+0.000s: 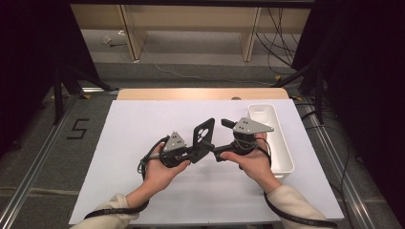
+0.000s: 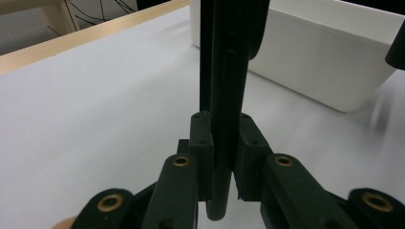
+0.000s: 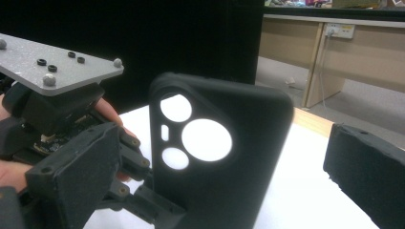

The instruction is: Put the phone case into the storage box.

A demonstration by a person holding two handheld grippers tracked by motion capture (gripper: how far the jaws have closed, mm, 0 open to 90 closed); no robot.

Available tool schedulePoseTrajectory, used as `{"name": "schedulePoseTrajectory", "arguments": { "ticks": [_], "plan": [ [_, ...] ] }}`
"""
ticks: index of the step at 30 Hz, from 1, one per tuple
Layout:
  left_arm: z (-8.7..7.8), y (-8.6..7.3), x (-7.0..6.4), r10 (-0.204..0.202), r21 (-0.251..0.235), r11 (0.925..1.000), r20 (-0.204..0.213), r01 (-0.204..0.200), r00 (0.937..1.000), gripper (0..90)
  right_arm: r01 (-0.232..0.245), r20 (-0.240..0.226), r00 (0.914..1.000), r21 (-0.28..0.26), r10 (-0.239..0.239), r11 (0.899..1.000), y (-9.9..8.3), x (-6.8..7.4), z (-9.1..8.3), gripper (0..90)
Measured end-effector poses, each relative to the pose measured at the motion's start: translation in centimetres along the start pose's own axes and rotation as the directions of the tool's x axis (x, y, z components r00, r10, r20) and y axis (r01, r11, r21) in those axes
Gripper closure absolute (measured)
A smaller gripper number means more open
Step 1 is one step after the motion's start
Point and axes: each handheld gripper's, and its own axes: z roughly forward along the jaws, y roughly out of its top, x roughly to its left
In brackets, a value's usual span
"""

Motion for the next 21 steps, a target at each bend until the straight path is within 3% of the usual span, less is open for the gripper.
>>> {"name": "schedulePoseTrajectory", "arguments": {
  "ticks": [21],
  "plan": [
    [0.7,0.1,-0.9,0.016,0.004,0.9999,0.013,-0.016,0.9998,79.7,-0.033,0.051,0.9981,-0.015,0.034,0.999,-0.2,0.4,1.8,0.5]
  ]
}}
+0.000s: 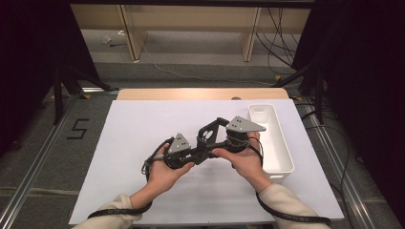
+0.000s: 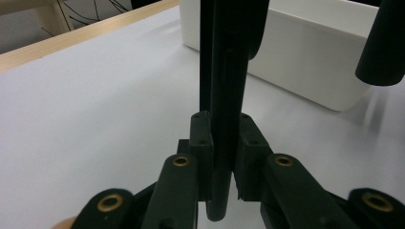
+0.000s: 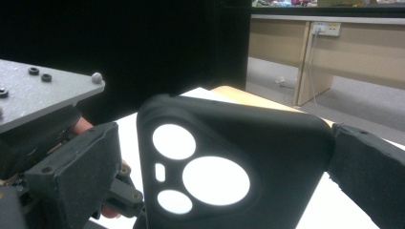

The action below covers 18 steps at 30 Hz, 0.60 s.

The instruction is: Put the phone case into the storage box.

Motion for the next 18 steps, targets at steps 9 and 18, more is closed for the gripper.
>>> {"name": "schedulePoseTrajectory", "arguments": {
  "ticks": [9,18],
  "plan": [
    [0.33,0.02,-0.40,0.007,0.000,1.0000,0.010,-0.007,0.9999,79.7,0.000,0.020,0.9998,-0.008,0.000,1.000,-0.11,0.03,0.04,3.7],
    [0.23,0.09,-0.48,0.007,-0.009,0.9999,0.008,-0.007,0.9999,79.7,-0.001,0.033,0.9995,-0.024,0.002,1.000,-0.26,0.13,0.01,12.9]
  ]
}}
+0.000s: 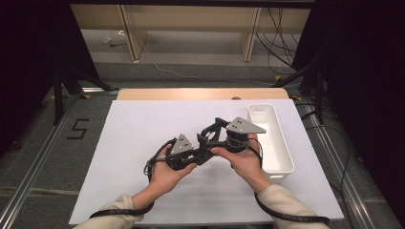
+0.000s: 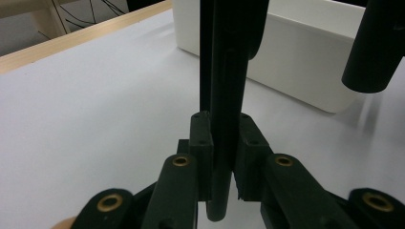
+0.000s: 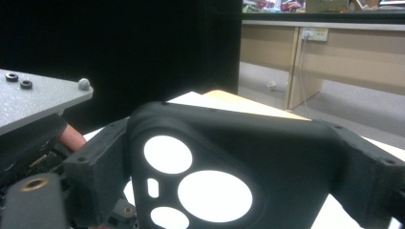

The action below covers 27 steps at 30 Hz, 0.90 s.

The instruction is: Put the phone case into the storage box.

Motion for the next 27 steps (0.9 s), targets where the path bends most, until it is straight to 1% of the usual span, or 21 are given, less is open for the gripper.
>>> {"name": "schedulePoseTrajectory", "arguments": {
  "ticks": [2,9,14,19,21,23,26,27],
  "plan": [
    [-0.01,0.02,-0.01,-0.001,-0.003,1.0000,0.001,0.001,1.0000,79.6,-0.003,0.000,1.0000,-0.001,0.003,1.000,0.05,-0.01,-0.06,13.6],
    [0.00,0.01,-0.02,0.002,-0.007,1.0000,0.003,-0.002,1.0000,79.4,0.009,0.002,1.0000,-0.004,-0.009,1.000,0.12,0.11,-0.08,14.8],
    [-0.04,0.04,-0.02,0.008,-0.014,0.9999,0.006,-0.008,0.9999,78.9,0.002,0.002,1.0000,0.000,-0.002,1.000,0.24,0.11,-0.20,15.3],
    [-0.17,0.12,-0.02,0.022,-0.027,0.9994,0.008,-0.022,0.9997,77.5,-0.002,0.003,1.0000,-0.011,0.003,1.000,0.37,0.10,-0.28,15.5],
    [-0.26,0.18,-0.02,0.039,-0.029,0.9988,0.007,-0.038,0.9992,73.8,-0.010,-0.001,1.0000,-0.009,0.010,1.000,0.46,0.13,-0.38,15.6],
    [-0.37,0.17,0.00,0.052,-0.037,0.9980,0.018,-0.052,0.9985,69.9,-0.008,-0.002,1.0000,-0.013,0.008,1.000,0.53,0.14,-0.41,15.6],
    [-0.63,0.16,0.05,0.070,-0.051,0.9963,0.033,-0.069,0.9970,57.5,-0.003,0.001,1.0000,-0.020,0.003,1.000,0.67,0.12,-0.53,15.6],
    [-0.77,0.21,0.10,0.075,-0.051,0.9961,0.057,-0.072,0.9955,51.9,-0.004,0.000,1.0000,-0.021,0.004,1.000,0.72,0.07,-0.60,15.7]
  ]
}}
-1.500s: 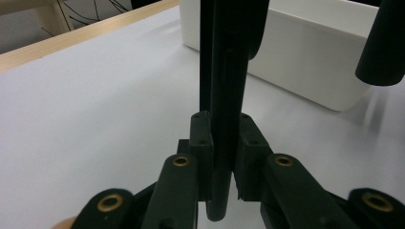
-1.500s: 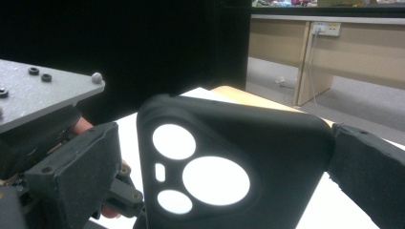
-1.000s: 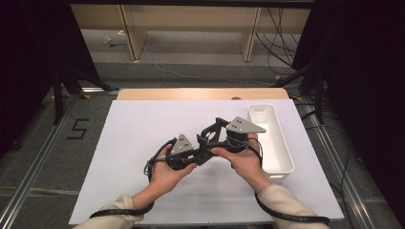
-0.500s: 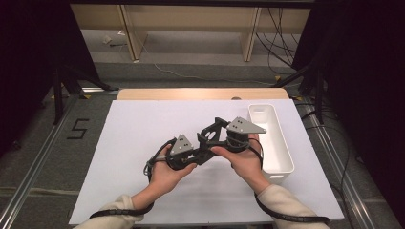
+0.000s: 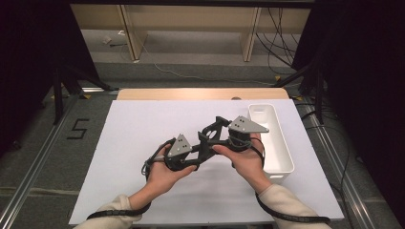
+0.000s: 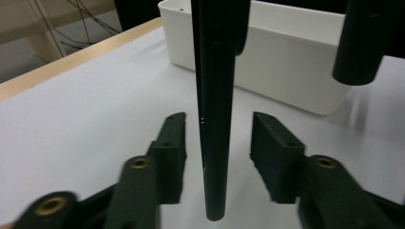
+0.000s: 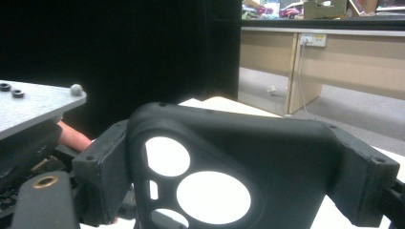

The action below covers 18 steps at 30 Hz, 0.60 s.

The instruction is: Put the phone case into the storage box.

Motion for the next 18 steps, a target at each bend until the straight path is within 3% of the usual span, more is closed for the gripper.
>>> {"name": "schedulePoseTrajectory", "arguments": {
  "ticks": [4,9,18],
  "plan": [
    [-0.6,0.1,-0.2,0.017,0.001,0.9999,0.023,-0.017,0.9996,26.1,0.000,0.001,1.0000,-0.007,0.000,1.000,0.2,-0.2,-0.2,15.6],
    [-1.6,0.1,-0.2,0.045,0.017,0.9988,0.001,-0.045,0.9990,0.0,-0.002,0.002,1.0000,-0.015,0.002,1.000,0.3,-0.3,-0.3,15.6],
    [-3.5,-0.2,0.4,0.045,-0.004,0.9990,-0.018,-0.045,0.9988,0.0,0.001,0.002,1.0000,-0.018,-0.001,1.000,0.5,-0.5,-0.5,15.6]
  ]
}}
